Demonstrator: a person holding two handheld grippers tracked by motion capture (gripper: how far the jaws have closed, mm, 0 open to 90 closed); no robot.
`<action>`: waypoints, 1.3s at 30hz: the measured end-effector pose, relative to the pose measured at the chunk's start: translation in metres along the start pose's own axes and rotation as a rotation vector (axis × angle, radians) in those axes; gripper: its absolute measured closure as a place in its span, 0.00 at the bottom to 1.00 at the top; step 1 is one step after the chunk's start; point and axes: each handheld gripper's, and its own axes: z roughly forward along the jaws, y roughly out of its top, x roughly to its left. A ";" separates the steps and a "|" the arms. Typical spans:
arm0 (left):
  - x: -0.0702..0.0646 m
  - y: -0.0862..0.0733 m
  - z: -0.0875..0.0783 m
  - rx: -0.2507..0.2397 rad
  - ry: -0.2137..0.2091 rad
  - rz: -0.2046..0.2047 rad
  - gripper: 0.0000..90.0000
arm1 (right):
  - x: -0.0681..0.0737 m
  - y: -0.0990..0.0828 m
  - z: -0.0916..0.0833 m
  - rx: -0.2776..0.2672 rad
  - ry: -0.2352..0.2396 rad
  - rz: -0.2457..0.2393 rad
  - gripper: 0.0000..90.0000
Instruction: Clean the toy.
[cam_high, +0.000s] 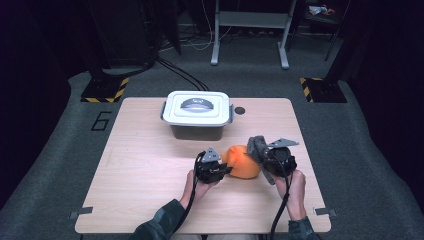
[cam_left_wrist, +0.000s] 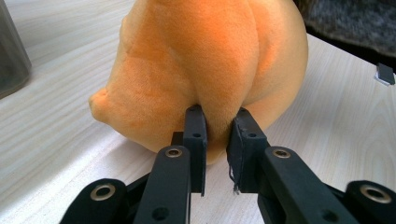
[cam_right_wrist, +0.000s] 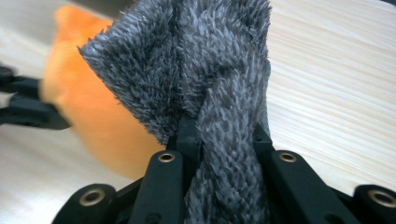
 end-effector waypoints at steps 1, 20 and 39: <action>0.000 0.000 0.000 0.002 0.001 -0.001 0.86 | 0.003 0.001 0.003 0.016 0.001 -0.006 0.82; 0.002 -0.002 0.005 0.024 0.065 0.073 0.45 | -0.006 0.003 0.018 0.020 -0.007 0.012 0.82; -0.001 0.000 0.006 0.010 0.050 0.075 0.88 | -0.007 0.004 0.010 -0.038 -0.023 0.008 0.82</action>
